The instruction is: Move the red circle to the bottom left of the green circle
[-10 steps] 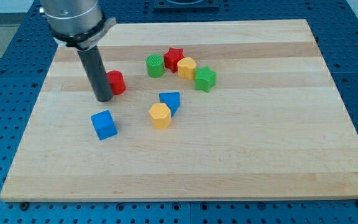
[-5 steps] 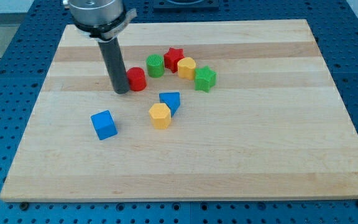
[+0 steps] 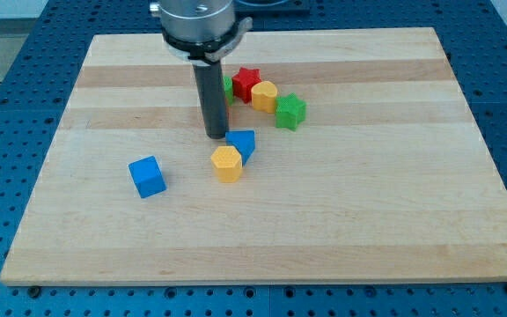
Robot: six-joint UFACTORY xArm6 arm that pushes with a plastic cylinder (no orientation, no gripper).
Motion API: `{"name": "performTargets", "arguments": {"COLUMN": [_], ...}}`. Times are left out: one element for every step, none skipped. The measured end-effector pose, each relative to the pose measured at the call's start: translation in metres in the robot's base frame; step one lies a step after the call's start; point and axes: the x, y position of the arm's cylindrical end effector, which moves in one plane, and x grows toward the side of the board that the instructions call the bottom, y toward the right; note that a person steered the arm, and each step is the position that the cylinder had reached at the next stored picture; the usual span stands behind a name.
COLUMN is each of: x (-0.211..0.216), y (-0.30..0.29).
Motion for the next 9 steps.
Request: {"name": "performTargets", "arguments": {"x": [0.0,0.0,-0.003,-0.014,-0.026,-0.028,-0.028,-0.022,0.007], "y": [0.0,0.013,0.025,0.024,0.012,-0.007,-0.012,-0.005,0.048]}}
